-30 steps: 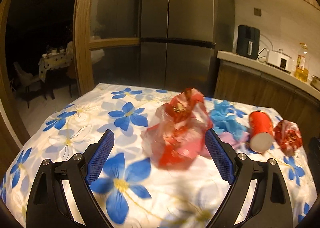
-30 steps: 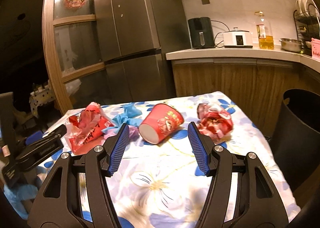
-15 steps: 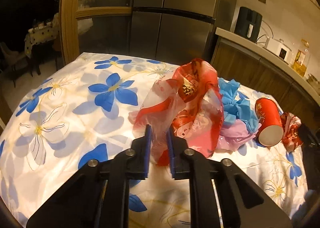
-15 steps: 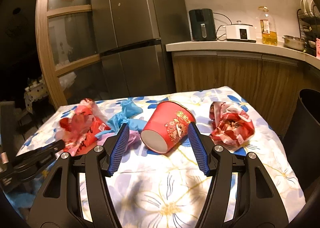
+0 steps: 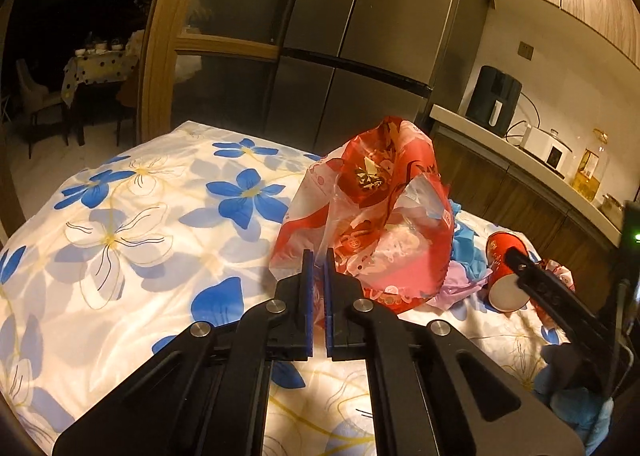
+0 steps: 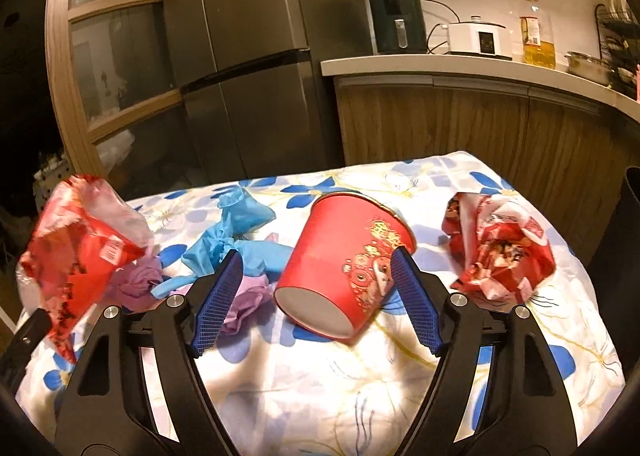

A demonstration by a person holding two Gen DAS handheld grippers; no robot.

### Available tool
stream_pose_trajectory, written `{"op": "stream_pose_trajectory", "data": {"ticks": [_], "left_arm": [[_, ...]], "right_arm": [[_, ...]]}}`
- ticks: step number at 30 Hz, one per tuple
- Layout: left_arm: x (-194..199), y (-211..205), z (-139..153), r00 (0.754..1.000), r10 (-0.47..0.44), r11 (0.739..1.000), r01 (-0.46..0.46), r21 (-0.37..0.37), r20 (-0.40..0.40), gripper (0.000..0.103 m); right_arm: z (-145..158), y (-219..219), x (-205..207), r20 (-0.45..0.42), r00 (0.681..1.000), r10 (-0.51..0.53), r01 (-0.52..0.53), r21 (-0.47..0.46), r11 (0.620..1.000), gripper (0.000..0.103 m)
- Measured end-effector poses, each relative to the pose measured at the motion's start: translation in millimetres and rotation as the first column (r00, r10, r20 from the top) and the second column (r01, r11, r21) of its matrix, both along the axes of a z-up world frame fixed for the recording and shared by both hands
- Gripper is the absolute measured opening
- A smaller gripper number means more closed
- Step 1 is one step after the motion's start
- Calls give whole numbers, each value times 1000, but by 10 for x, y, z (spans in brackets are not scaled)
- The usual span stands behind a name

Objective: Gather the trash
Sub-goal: 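Grasp the red patterned bag with the left tool while the right tool grasps the red paper cup, then lift the red bag and red cup and carry both over the bin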

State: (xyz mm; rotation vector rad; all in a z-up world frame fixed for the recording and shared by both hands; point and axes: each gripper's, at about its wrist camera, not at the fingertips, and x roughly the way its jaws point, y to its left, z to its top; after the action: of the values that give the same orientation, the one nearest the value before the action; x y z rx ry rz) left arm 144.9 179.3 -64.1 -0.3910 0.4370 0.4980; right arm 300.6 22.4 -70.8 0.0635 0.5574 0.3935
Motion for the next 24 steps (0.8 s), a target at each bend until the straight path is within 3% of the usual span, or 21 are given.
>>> {"op": "stream_pose_trajectory", "data": {"ticks": [10,17,24], "left_arm": [[-107,76,66,999,29,999,-28,-14,26,4],[-186,90,113,998,52,999,-53,2,31,4],[-265,59,149,998,59,998,-59,17,28,4]], "right_arm": [[-119,16,168,-76,997,-27,26,-11,1000,75],[-125,5,185,-94,995,-31,30,-11,999,61],[-87,-100,103,-87,995,-45,45,5,999,58]]}}
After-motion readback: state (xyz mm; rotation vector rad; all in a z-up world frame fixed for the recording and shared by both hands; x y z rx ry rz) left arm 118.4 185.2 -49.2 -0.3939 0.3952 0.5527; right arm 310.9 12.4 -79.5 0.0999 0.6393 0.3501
